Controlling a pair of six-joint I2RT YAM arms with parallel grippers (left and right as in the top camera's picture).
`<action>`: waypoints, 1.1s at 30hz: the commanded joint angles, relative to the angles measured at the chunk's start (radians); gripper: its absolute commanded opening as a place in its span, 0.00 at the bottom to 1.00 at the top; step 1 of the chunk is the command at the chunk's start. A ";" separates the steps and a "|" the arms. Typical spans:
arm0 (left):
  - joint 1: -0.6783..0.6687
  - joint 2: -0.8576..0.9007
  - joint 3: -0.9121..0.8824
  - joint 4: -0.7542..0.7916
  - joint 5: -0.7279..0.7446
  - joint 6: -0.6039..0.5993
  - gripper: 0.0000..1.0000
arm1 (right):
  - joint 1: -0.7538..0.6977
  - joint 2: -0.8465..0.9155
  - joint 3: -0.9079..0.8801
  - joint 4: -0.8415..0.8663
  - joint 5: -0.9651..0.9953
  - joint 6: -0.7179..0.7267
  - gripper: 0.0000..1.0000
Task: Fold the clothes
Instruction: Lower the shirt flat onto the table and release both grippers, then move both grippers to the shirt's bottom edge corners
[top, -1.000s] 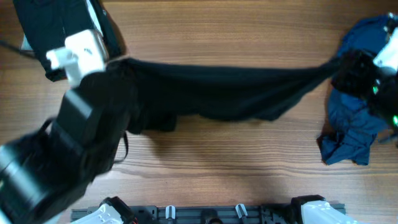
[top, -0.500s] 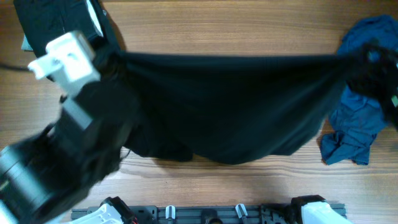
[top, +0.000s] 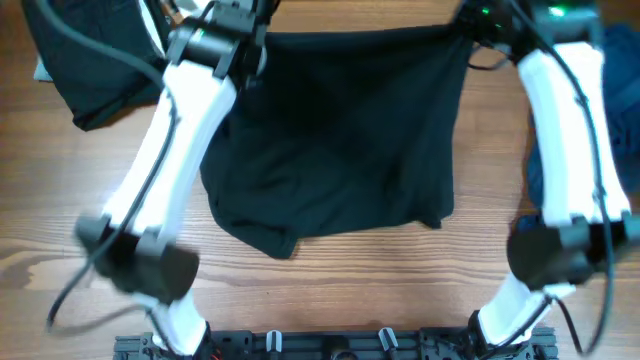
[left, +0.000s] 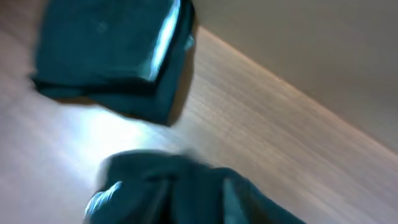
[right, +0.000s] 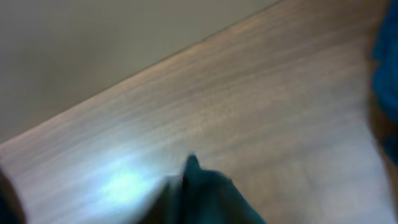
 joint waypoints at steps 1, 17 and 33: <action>0.051 0.134 0.014 0.124 0.078 0.097 0.64 | 0.002 0.120 0.004 0.113 0.010 -0.051 0.67; 0.023 0.024 0.014 -0.034 0.083 0.211 1.00 | 0.002 0.010 0.004 -0.094 0.049 -0.112 0.96; -0.034 -0.228 0.013 -0.678 0.330 0.129 1.00 | 0.019 -0.264 -0.027 -0.607 -0.052 -0.084 0.95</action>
